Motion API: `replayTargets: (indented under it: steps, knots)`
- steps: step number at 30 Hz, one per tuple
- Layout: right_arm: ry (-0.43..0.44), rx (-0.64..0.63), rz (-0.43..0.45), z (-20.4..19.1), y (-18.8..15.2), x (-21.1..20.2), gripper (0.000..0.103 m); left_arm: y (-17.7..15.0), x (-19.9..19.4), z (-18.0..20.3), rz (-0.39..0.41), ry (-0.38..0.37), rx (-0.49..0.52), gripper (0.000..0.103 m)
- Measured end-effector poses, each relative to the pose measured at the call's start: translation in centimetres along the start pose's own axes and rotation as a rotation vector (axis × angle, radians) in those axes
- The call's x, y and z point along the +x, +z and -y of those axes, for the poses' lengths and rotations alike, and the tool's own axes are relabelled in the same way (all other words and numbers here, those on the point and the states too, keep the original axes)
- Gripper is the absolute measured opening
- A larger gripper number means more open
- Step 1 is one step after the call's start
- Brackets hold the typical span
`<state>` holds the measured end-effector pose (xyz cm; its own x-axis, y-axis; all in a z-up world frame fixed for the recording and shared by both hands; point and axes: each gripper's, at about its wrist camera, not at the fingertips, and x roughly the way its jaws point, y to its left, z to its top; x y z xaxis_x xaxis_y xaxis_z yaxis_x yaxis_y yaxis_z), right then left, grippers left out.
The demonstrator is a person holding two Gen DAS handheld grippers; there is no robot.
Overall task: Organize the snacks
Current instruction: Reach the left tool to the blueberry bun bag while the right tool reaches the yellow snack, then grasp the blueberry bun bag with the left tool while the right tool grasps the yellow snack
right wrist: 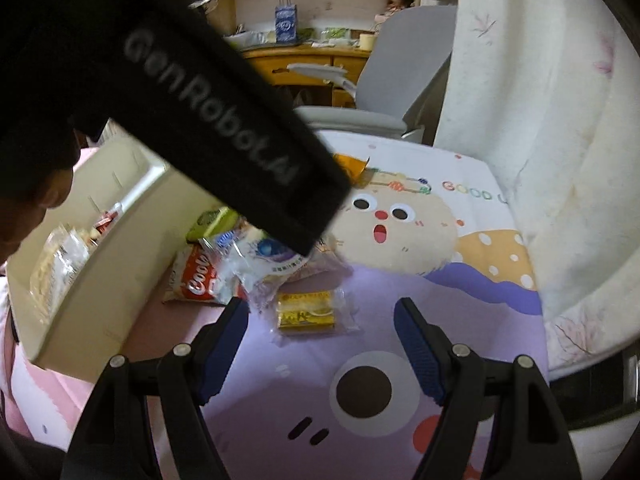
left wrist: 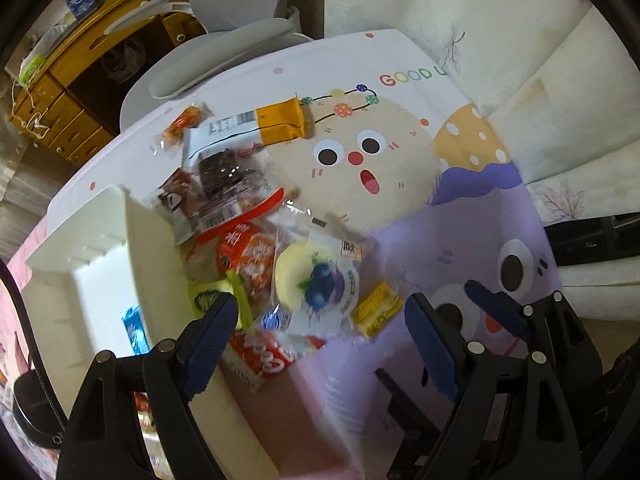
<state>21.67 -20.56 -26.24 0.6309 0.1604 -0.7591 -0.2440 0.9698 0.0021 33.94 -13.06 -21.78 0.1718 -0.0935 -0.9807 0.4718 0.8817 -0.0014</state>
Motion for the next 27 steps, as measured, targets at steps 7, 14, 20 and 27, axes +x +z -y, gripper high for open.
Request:
replayTargets:
  steps: [7, 14, 20, 27]
  knots:
    - [0.054, -0.045, -0.011, -0.3, -0.4, 2.2, 0.076, 0.7, 3.1, -0.2, -0.065, 0.023, -0.026, 0.084]
    - [0.088, -0.080, -0.035, -1.0, -0.7, 4.0, 0.071, 1.0, 5.2, -0.5, -0.102, 0.042, -0.027, 0.081]
    - [0.091, -0.099, -0.061, -1.0, -1.1, 5.1, 0.065, 1.3, 6.7, -0.6, -0.129, 0.011, -0.046, 0.073]
    - [0.084, -0.140, -0.058, -1.4, -1.6, 5.2, 0.059, 1.4, 8.1, -0.6, -0.146, -0.025, -0.070, 0.061]
